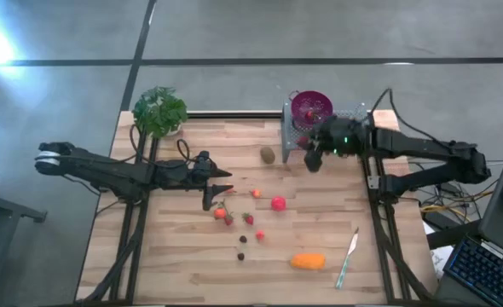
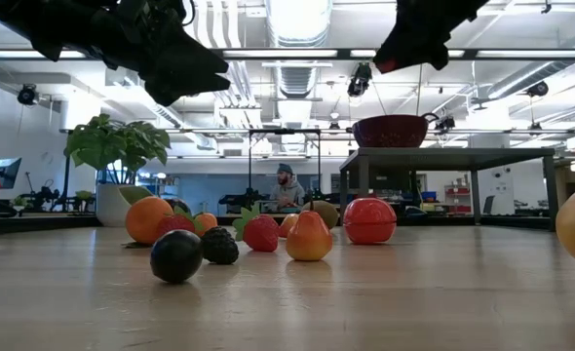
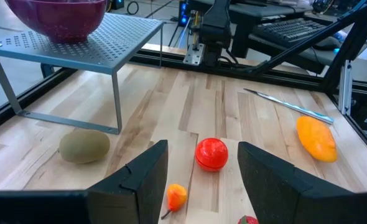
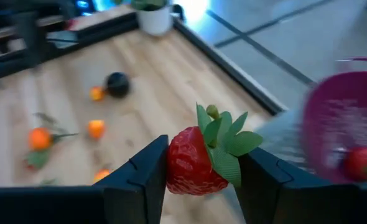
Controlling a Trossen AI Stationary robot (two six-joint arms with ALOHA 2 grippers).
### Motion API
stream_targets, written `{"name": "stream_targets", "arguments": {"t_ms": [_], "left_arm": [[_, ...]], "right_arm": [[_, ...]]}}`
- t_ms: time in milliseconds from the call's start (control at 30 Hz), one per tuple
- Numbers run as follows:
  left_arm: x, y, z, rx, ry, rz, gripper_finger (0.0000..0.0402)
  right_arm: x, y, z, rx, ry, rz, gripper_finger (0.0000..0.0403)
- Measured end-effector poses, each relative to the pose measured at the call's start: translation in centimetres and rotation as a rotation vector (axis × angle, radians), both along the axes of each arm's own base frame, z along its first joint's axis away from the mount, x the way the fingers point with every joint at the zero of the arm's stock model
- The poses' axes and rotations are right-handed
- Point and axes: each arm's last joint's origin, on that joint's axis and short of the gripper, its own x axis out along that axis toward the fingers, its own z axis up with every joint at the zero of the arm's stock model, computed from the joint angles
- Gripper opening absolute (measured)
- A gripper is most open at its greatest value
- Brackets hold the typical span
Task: Pick & Place Fruit
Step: Put the strawberry into the violet strainer bowl on the shelf
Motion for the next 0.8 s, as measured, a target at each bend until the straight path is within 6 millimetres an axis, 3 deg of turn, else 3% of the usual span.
{"name": "stream_targets", "arguments": {"t_ms": [400,633,800], "left_arm": [[0.0,0.0,0.0,0.0,0.0,0.0,0.02],[0.0,0.0,0.0,0.0,0.001,-0.001,0.02],[0.0,0.0,0.0,0.006,0.001,-0.002,0.02]], "right_arm": [[-0.3,-7.2,2.4,0.044,0.209,-0.172,0.0137],[0.9,-11.2,1.7,0.097,0.299,-0.217,0.0159],[1.6,-13.4,0.5,0.131,0.36,-0.249,0.0147]]}}
